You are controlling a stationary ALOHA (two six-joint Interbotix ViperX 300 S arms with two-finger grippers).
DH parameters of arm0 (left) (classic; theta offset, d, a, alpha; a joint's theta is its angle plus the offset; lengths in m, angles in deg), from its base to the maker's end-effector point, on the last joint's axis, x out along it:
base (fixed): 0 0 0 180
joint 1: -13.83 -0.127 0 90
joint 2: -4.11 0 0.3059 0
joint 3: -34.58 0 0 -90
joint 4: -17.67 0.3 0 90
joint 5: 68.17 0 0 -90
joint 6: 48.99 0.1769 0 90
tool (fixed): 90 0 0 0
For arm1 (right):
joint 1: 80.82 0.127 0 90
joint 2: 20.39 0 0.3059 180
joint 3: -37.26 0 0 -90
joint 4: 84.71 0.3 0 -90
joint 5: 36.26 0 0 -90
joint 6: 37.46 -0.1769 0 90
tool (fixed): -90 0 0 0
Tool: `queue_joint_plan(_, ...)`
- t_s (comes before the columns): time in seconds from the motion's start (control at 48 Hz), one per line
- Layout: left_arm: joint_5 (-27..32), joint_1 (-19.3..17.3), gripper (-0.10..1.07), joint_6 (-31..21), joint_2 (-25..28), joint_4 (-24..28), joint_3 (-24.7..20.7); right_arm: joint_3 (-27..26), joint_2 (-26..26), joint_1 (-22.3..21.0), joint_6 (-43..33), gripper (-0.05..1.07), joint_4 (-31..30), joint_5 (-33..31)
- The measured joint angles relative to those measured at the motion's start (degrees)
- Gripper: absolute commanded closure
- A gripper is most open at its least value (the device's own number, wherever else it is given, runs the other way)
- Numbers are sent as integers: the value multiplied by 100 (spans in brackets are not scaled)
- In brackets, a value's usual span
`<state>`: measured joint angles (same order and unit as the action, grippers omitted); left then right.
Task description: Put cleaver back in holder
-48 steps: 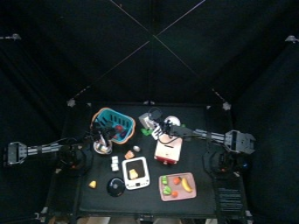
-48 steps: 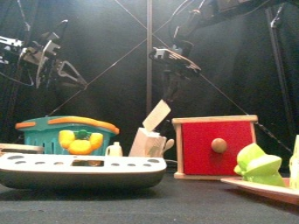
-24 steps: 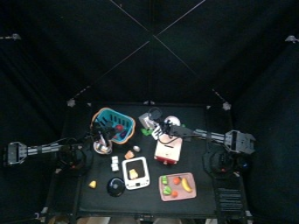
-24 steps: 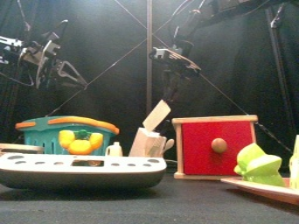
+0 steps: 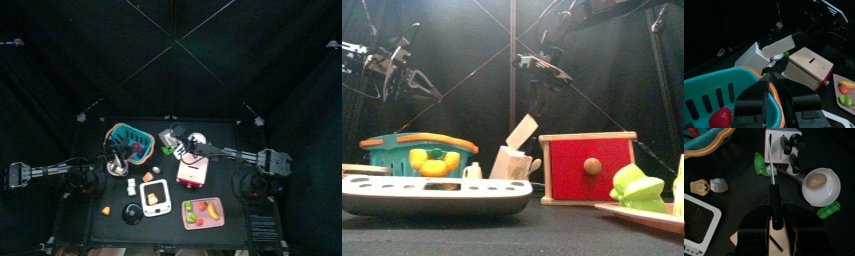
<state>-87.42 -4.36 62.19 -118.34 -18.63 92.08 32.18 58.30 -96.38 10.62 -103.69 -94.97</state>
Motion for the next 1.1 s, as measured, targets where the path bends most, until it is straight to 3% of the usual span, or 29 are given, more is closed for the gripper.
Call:
queue_joint_plan(0.438,0,0,37,0,0,-9,0,-35,-158,-9,0,48,53,0)
queue_joint_plan(1.104,35,0,37,0,0,-9,0,-563,-483,-211,18,47,352,-439)
